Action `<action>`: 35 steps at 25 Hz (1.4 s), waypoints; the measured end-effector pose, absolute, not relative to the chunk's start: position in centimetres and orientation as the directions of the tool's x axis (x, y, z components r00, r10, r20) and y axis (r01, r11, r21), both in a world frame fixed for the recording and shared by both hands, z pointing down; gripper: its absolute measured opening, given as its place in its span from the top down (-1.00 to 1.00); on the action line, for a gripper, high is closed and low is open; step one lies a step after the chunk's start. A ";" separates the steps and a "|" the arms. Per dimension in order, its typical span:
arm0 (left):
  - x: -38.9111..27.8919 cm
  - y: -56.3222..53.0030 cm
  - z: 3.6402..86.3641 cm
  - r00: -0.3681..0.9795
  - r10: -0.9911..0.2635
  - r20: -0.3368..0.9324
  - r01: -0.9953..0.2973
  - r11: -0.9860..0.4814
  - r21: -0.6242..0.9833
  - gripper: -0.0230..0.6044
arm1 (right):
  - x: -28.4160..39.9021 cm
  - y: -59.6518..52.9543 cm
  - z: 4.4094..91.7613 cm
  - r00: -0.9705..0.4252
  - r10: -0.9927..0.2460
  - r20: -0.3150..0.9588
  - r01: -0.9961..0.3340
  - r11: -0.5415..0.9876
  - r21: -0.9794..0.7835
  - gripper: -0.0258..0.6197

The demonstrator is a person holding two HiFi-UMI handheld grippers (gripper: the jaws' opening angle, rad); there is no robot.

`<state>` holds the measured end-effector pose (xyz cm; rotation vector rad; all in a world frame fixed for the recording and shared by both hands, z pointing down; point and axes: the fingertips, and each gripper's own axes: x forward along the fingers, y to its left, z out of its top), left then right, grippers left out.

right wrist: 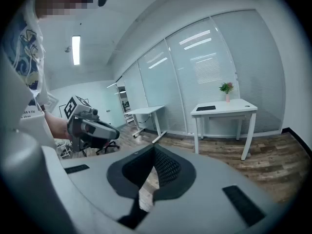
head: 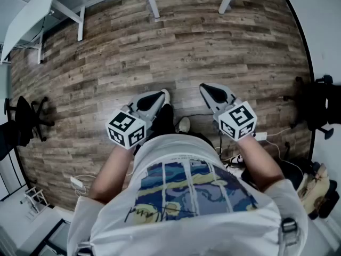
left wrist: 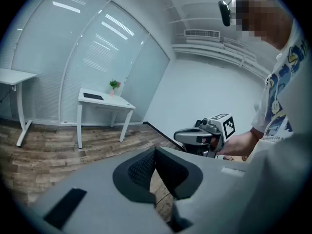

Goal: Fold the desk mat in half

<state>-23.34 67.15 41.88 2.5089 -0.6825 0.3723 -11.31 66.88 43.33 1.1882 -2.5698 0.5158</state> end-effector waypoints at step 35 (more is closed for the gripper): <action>-22.6 23.6 43.6 0.836 -0.448 0.317 -0.548 -0.709 0.444 0.77 | -10.7 23.1 43.2 -0.604 -0.697 0.386 -0.788 0.596 -0.156 0.71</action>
